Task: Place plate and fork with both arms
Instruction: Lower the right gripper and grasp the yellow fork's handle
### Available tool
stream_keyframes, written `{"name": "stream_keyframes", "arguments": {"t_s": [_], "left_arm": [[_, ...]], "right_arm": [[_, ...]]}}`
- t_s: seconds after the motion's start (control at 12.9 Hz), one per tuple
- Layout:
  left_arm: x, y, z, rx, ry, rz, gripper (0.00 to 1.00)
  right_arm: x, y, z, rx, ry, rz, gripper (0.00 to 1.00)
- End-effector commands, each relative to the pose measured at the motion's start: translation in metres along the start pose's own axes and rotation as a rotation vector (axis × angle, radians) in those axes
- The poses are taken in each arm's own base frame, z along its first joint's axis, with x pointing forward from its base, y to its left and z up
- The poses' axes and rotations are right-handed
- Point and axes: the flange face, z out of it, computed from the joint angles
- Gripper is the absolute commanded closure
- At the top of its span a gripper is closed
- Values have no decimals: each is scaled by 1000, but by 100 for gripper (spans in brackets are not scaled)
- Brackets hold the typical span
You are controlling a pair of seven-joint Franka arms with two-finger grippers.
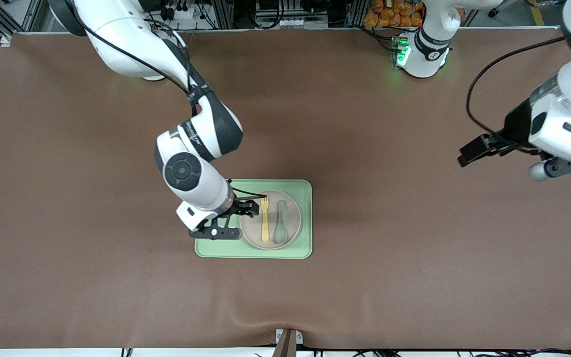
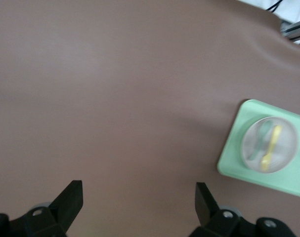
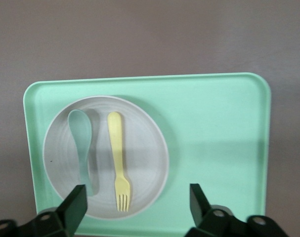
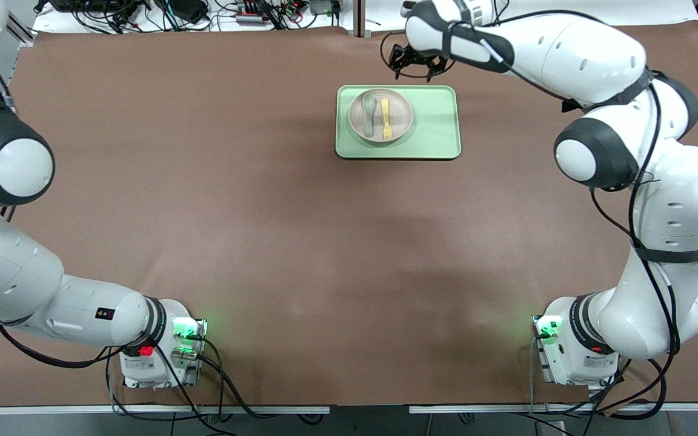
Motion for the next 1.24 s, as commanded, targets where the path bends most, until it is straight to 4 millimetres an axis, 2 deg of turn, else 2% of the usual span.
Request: {"name": "stream_keyframes", "arguments": {"t_s": [0.0, 0.15, 0.31, 0.46, 0.54, 0.7, 0.93, 1.16], "left_arm": [[-12, -43, -11, 31, 4, 57, 0], [-19, -51, -15, 28, 2, 106, 0], [-28, -47, -17, 37, 7, 124, 0], [-31, -45, -18, 69, 17, 154, 0], [-31, -52, -18, 73, 17, 148, 0], [-31, -51, -19, 76, 17, 162, 0], [-31, -53, -18, 78, 10, 165, 0], [-33, -53, -18, 83, -5, 164, 0]], "right_arm": [[0, -17, 31, -32, 32, -19, 18], [-4, -26, 55, -45, 49, -47, 22], [-8, -31, 75, -63, 55, -71, 24], [-20, -45, 96, -82, 65, -92, 30], [-21, -45, 101, -90, 68, -68, 32], [-23, -45, 116, -99, 60, -67, 36], [-27, -47, 121, -101, 58, -74, 44], [-30, -49, 128, -105, 50, -74, 47]]}}
